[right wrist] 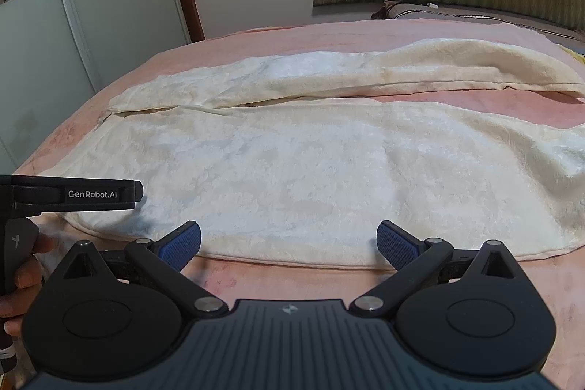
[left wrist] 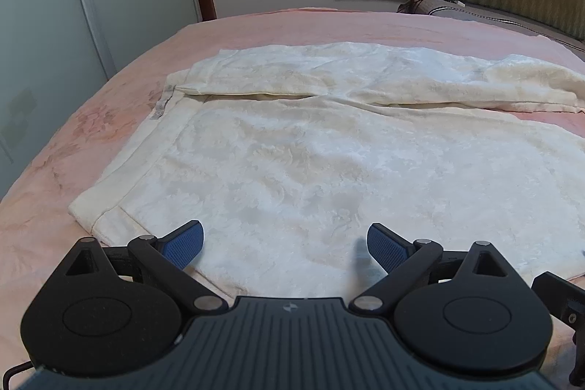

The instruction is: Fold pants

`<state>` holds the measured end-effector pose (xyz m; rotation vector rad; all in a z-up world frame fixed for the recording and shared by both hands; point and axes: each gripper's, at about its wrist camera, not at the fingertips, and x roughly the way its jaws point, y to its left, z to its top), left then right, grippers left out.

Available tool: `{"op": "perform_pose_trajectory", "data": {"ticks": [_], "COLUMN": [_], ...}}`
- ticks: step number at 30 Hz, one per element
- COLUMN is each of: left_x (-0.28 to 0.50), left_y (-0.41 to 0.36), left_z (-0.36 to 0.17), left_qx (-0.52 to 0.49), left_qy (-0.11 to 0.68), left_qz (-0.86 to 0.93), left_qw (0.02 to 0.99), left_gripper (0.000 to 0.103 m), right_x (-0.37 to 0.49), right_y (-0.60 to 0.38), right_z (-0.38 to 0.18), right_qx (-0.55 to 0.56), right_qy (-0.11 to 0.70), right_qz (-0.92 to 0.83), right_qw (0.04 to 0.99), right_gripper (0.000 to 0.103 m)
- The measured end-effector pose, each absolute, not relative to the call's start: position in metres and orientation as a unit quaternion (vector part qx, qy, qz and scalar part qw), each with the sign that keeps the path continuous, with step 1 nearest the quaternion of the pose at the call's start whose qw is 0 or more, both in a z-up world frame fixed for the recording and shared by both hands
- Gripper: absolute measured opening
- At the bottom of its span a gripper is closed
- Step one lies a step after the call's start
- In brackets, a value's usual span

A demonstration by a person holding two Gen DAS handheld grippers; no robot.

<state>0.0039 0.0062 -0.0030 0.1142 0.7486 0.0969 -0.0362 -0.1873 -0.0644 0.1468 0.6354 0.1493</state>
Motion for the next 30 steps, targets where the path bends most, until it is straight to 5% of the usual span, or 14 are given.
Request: {"op": "perform_pose_trajectory", "data": {"ticks": [30], "left_x": [0.019], "left_y": [0.014], "left_z": [-0.004], "left_qx": [0.060], "left_qy": [0.372], "left_qz": [0.059], "left_qw": [0.924], "left_gripper": [0.098], "right_x": [-0.023], "right_y": [-0.190], "right_z": [-0.053], "right_qx": [0.079], "right_qy": [0.318], "right_qz": [0.098], "right_qw": [0.940], "right_gripper": [0.103]}}
